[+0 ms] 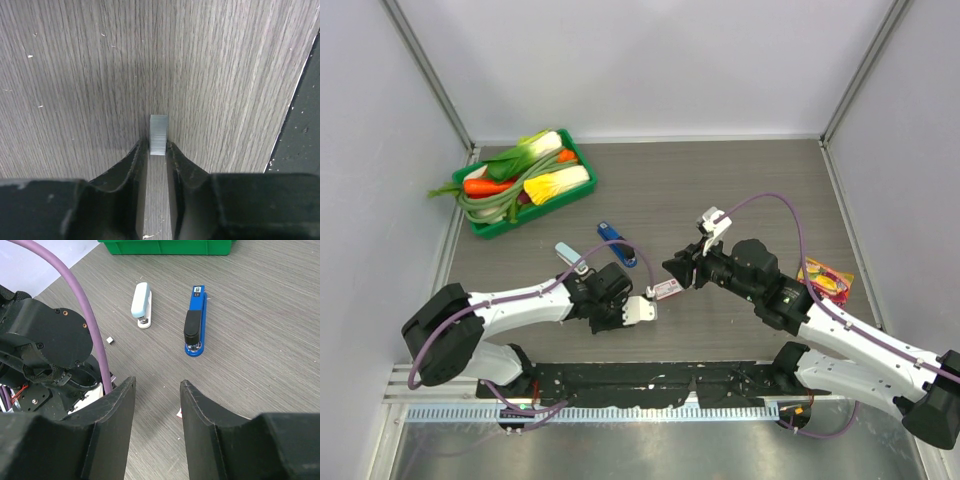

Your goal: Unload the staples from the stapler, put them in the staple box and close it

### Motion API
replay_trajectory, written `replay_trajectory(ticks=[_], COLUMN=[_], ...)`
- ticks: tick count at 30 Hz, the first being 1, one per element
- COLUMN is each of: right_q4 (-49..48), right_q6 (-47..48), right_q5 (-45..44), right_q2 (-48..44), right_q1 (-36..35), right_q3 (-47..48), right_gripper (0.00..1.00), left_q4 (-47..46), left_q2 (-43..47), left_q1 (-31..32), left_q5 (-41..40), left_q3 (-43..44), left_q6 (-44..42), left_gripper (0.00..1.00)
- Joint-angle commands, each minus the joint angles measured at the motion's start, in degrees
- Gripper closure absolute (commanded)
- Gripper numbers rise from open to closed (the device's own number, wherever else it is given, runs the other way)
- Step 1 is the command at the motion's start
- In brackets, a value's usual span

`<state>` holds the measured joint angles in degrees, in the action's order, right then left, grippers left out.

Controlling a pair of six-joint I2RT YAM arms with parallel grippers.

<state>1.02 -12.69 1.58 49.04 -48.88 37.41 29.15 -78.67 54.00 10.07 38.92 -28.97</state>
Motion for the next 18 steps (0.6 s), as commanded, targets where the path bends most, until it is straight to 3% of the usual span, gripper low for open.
replay_trajectory(ticks=[1, 7, 18], right_q4=[-1.37, -1.37, 0.65], right_q6=[-0.58, 0.12, 2.05], right_q5=[-0.09, -0.44, 5.08], right_q2=[-0.34, -0.52, -0.87], right_q1=[0.19, 0.37, 1.60], right_q3=[2.76, 3.46, 6.88], right_gripper=[0.54, 0.55, 0.48], left_q4=[-1.02, 5.73, 25.78], left_q2=[-0.69, 1.94, 7.74], left_q1=[-0.03, -2.84, -6.10], left_q5=[-1.63, -1.11, 8.82], left_q3=[-1.30, 5.98, 31.55], left_q6=[-0.82, -1.97, -2.67], left_gripper=[0.81, 0.90, 0.92])
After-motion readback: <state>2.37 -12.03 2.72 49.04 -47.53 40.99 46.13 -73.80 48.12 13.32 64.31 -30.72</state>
